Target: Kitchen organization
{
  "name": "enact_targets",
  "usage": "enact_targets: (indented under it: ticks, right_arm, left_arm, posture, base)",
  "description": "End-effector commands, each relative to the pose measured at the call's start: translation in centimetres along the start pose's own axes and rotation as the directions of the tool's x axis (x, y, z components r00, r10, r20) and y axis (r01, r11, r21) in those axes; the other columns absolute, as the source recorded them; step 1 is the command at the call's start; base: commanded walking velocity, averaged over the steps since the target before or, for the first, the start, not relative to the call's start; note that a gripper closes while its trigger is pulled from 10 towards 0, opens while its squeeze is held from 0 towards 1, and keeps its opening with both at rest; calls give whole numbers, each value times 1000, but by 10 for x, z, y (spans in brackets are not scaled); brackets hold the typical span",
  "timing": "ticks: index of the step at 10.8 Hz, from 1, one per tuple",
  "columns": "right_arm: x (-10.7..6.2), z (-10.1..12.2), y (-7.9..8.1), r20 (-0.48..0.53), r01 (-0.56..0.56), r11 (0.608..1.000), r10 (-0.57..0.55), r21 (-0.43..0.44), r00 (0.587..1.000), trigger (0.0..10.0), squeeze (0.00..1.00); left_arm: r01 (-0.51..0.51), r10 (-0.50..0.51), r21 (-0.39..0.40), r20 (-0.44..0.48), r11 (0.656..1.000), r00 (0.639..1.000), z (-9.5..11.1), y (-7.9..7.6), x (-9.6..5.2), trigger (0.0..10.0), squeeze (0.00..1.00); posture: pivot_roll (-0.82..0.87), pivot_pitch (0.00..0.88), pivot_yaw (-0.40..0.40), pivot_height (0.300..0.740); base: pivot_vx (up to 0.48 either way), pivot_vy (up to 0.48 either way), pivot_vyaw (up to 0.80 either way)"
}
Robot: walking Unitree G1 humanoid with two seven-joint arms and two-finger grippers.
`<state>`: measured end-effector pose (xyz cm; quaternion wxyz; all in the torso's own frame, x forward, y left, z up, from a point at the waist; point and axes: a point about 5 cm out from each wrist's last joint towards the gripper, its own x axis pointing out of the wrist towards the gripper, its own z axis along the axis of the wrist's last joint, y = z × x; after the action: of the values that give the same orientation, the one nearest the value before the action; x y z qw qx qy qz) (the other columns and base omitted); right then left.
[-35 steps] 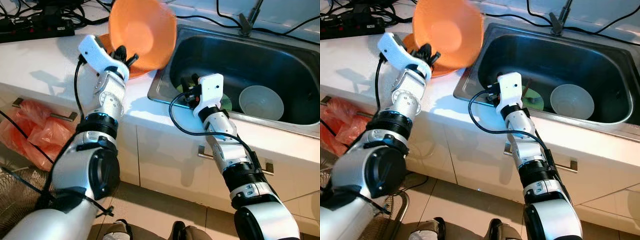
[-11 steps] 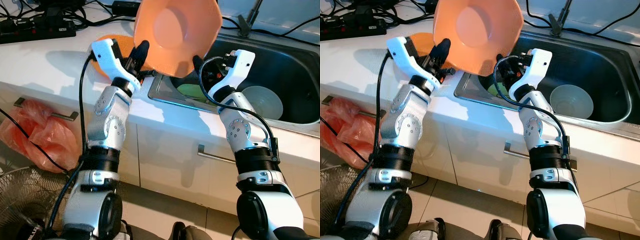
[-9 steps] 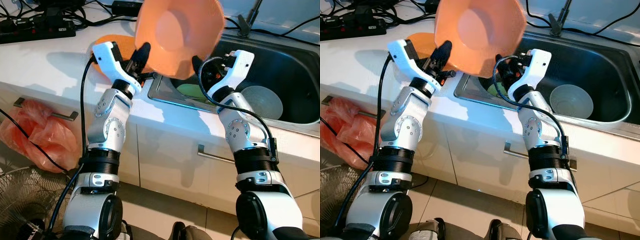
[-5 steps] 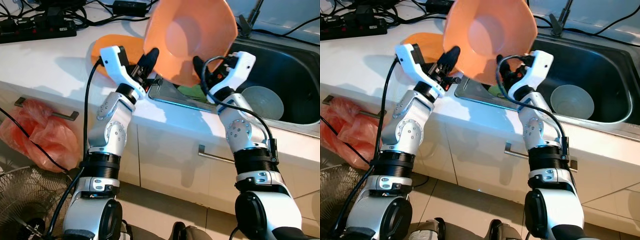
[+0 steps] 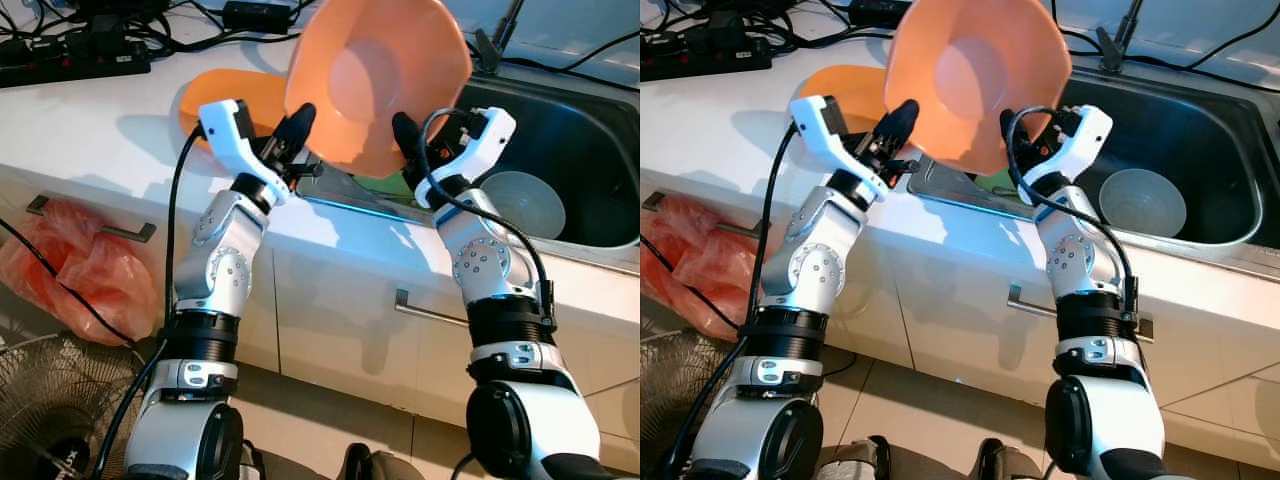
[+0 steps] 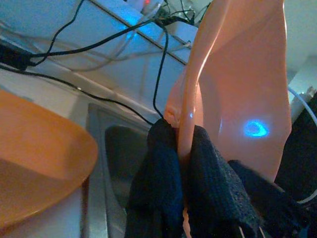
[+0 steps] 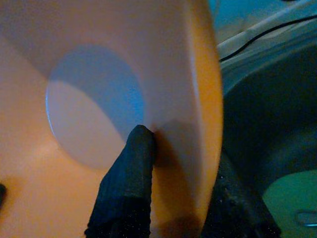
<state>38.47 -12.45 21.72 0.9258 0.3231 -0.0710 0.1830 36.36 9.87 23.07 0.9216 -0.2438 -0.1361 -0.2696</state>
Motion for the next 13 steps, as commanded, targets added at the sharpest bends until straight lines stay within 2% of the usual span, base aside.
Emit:
enact_targets:
  ticks: [1,3,4,5,9,13]
  right_arm:
    - [0,9,-6,24,47,998,-48,40,999,0,0]
    - [1,10,-7,30,46,987,-51,154,998,0,0]
    - [1,10,-7,29,46,985,-52,167,998,0,0]
    - [1,10,-8,27,46,985,-52,168,998,0,0]
    - [1,12,-8,25,50,978,-57,203,998,0,0]
    - [2,24,-18,77,125,965,-146,232,986,0,0]
  left_arm:
    - [54,-54,25,4,998,999,3,-9,1,10000,0]
    - [52,-51,37,-16,998,999,-1,-9,-1,10000,0]
    - [40,-39,55,-25,998,999,-3,-8,-1,10000,914]
    - [39,-38,48,-26,998,999,-4,-7,-1,10000,1000]
    - [15,-13,63,-35,998,999,-4,-4,-1,10000,1000]
    - [28,-21,109,-63,994,998,-7,-6,-2,10000,1000]
  posture:
    - [71,124,-42,740]
    - [70,124,-42,740]
    - [70,124,-42,740]
    - [69,126,-42,740]
    - [69,130,-44,740]
    - [71,134,-49,740]
  base:
    - [0,0,0]
    - [0,0,0]
    - [0,0,0]
    - [0,0,0]
    - [0,0,0]
    - [0,0,0]
